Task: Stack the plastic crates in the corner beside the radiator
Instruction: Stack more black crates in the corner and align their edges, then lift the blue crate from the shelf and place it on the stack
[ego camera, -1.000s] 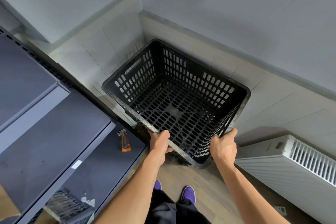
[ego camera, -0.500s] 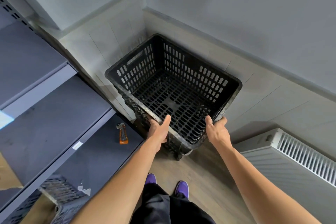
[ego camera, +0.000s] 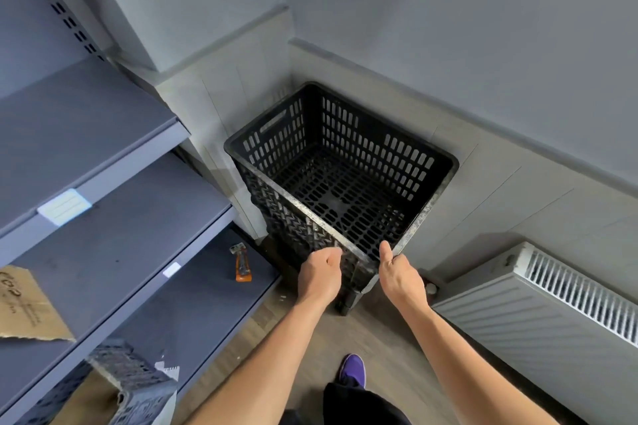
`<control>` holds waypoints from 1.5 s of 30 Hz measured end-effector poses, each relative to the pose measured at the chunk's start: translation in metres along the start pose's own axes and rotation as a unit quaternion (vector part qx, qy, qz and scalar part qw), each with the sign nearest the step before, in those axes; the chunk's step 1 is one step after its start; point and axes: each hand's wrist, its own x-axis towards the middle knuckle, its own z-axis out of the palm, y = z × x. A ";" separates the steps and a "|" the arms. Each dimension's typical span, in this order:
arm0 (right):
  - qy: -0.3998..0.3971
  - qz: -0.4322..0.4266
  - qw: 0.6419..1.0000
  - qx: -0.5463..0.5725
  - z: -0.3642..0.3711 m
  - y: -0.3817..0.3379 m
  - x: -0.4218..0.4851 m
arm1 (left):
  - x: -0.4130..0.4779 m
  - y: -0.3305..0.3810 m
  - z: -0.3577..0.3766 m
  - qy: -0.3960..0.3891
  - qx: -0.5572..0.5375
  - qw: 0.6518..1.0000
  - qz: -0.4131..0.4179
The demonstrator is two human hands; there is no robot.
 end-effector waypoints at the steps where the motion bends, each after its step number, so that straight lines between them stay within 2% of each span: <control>1: 0.001 0.003 1.000 0.001 0.003 -0.003 -0.009 | -0.003 -0.005 -0.006 0.012 0.001 1.000 0.006; 5: -0.022 0.045 0.999 0.014 0.020 -0.014 -0.041 | -0.020 -0.029 -0.037 0.054 0.031 0.998 0.007; 8: -0.039 0.057 0.997 0.027 0.044 -0.023 -0.063 | -0.031 -0.059 -0.059 0.052 0.027 0.998 0.007; 13: -0.094 -0.040 0.994 0.028 0.096 -0.049 -0.120 | -0.057 -0.115 -0.090 0.021 -0.012 1.000 0.015; 16: -0.141 -0.066 0.987 0.043 0.125 -0.063 -0.151 | -0.076 -0.147 -0.107 -0.002 -0.004 1.000 0.027; 19: -0.166 -0.086 0.981 0.049 0.147 -0.070 -0.174 | -0.092 -0.180 -0.123 -0.002 -0.001 1.000 -0.001; 22: -0.184 -0.124 0.975 -0.001 0.166 -0.077 -0.193 | -0.107 -0.212 -0.139 0.004 -0.011 0.999 -0.039; 26: -0.226 -0.198 0.952 -0.066 0.198 -0.089 -0.209 | -0.135 -0.255 -0.156 0.050 -0.048 0.994 -0.080; 31: -0.278 -0.278 0.916 -0.084 0.241 -0.100 -0.235 | -0.177 -0.307 -0.166 0.109 -0.098 0.978 -0.146; 34: -0.303 -0.284 0.904 -0.100 0.266 -0.101 -0.256 | -0.202 -0.338 -0.167 0.134 -0.125 0.968 -0.174; 41: -0.376 -0.327 0.853 -0.158 0.337 -0.108 -0.310 | -0.269 -0.422 -0.191 0.223 -0.165 0.927 -0.254; 45: -0.385 -0.332 0.845 -0.169 0.375 -0.117 -0.333 | -0.287 -0.469 -0.210 0.245 -0.166 0.912 -0.283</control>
